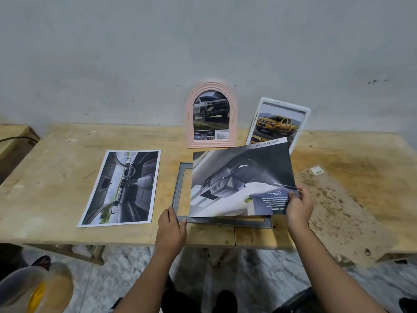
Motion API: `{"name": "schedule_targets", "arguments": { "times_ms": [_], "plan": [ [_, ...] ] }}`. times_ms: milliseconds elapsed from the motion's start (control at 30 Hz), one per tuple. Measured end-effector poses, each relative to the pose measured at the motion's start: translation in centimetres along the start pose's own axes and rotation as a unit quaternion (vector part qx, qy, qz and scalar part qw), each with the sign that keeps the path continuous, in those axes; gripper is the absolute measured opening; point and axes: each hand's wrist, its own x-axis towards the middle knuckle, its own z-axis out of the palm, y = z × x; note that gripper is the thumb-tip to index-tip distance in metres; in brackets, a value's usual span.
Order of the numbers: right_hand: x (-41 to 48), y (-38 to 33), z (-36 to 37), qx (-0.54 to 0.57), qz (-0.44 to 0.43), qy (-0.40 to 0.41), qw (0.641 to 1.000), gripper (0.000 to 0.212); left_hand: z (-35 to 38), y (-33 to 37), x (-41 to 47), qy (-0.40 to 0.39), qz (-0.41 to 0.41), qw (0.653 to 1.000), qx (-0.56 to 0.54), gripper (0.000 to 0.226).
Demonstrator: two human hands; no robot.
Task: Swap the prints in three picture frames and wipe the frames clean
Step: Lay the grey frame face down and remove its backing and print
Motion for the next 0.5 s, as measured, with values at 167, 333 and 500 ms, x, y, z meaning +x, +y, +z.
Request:
{"name": "schedule_targets", "arguments": {
  "times_ms": [167,333,500],
  "plan": [
    [-0.9,-0.1,0.4,0.044,0.014,-0.021,0.999,0.017,-1.8,1.1,1.3,0.076,-0.008,0.994,-0.077,0.03],
    [-2.5,-0.6,2.8,0.064,0.027,-0.086,0.994,0.014,-6.2,2.2,2.9,0.0,-0.13,0.905,-0.405,0.039],
    [-4.4,-3.1,7.6,0.092,0.064,-0.179,0.977,0.019,-11.3,-1.3,3.5,-0.028,-0.158,0.834,-0.528,0.045]
  ]
}}
